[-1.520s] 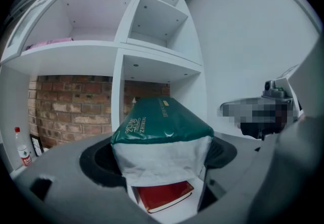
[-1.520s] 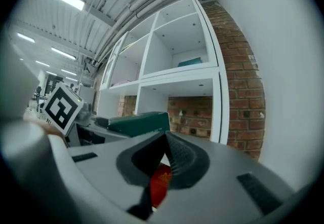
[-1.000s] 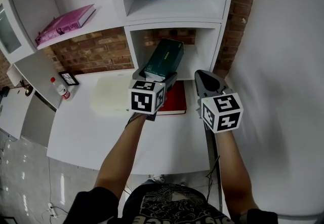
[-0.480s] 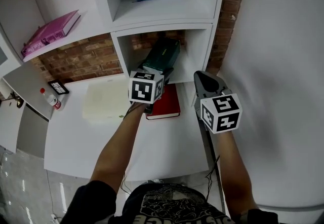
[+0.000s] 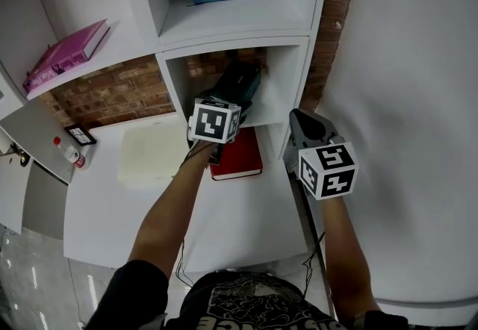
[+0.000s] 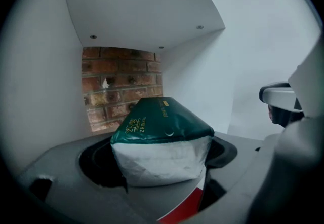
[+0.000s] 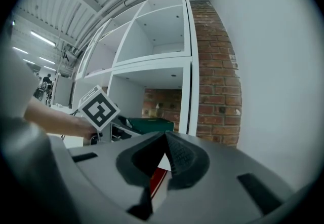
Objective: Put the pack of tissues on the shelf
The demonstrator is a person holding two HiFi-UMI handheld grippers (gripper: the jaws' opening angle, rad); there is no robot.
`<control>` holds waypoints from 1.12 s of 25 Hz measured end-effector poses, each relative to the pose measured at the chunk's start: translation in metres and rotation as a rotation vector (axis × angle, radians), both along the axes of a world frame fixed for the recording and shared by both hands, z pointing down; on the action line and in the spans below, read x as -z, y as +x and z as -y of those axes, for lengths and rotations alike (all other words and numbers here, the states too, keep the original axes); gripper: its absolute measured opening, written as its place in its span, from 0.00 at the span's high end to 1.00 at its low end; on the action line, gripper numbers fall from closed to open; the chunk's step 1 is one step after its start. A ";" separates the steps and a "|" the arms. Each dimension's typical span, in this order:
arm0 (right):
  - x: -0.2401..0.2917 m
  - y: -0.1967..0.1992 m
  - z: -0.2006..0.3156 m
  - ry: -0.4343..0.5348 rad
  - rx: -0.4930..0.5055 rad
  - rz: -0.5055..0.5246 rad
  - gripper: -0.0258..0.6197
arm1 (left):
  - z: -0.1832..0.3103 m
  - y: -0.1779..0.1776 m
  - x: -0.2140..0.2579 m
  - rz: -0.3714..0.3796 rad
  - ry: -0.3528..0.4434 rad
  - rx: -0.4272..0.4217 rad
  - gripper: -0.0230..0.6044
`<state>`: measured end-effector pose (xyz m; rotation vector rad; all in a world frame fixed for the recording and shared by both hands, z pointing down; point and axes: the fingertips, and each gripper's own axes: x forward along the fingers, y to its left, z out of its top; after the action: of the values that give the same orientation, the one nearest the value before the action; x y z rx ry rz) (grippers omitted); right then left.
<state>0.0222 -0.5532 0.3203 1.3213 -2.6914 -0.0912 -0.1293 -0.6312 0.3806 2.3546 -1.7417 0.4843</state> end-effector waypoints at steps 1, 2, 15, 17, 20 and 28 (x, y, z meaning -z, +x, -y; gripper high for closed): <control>-0.001 0.000 0.000 -0.001 -0.001 0.000 0.96 | 0.001 0.000 -0.001 0.007 -0.006 -0.002 0.25; -0.001 0.000 0.000 -0.001 -0.001 0.000 0.96 | 0.001 0.001 -0.001 0.010 -0.010 -0.003 0.25; -0.002 0.006 -0.009 -0.008 0.002 0.009 0.96 | -0.005 -0.006 0.003 -0.004 -0.017 0.036 0.19; -0.002 0.007 -0.011 -0.009 0.005 0.011 0.96 | -0.010 -0.006 0.003 -0.016 -0.018 0.039 0.19; -0.001 0.005 -0.013 -0.008 0.020 0.014 0.96 | -0.019 -0.003 0.009 -0.025 0.004 0.043 0.19; 0.004 -0.003 -0.021 -0.005 0.073 0.034 0.96 | -0.050 0.002 0.028 -0.052 0.070 0.044 0.28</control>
<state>0.0190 -0.5322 0.3162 1.2342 -2.7659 -0.0700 -0.1273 -0.5809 0.3526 2.3471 -1.8109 0.3576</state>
